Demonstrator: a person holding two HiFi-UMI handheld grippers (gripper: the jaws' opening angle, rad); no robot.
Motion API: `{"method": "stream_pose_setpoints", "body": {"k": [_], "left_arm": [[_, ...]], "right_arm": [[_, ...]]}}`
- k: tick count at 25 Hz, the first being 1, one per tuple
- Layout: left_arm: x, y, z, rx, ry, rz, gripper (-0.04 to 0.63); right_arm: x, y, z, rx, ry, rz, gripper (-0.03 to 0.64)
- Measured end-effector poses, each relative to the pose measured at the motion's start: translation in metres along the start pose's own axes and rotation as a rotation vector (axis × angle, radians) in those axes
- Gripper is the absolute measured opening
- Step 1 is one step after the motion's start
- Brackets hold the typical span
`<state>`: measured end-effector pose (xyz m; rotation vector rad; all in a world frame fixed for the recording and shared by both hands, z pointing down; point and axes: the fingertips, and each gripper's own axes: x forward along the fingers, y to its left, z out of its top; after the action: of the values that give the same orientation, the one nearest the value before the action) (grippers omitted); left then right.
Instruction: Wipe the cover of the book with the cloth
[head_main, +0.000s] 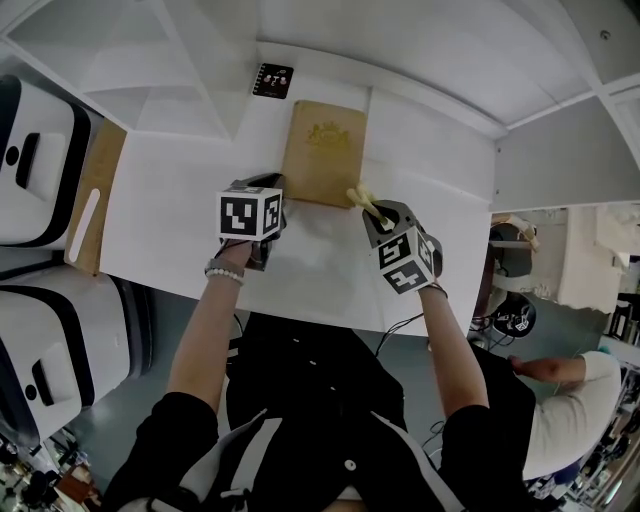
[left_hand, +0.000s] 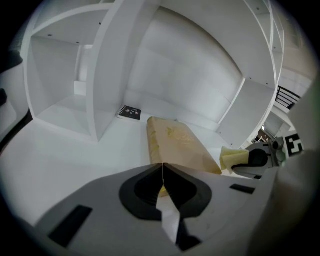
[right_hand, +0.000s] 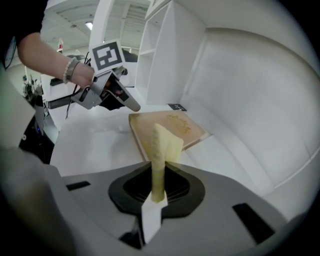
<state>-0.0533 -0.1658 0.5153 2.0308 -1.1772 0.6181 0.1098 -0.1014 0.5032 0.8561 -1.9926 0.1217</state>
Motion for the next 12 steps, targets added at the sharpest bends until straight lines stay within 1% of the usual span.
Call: {"method": "stream_pose_setpoints", "body": {"k": [1, 6, 12], "left_arm": [[-0.004, -0.002, 0.002, 0.012, -0.016, 0.008, 0.002], [-0.035, -0.024, 0.023, 0.078, -0.132, 0.013, 0.002], [-0.09, -0.059, 0.054, 0.17, -0.279, 0.012, 0.002]], "right_arm": [[-0.007, -0.002, 0.0, 0.031, -0.025, -0.008, 0.035], [-0.047, -0.009, 0.014, 0.161, -0.171, -0.055, 0.035], [-0.096, -0.003, 0.051, 0.204, -0.359, -0.08, 0.035]]}}
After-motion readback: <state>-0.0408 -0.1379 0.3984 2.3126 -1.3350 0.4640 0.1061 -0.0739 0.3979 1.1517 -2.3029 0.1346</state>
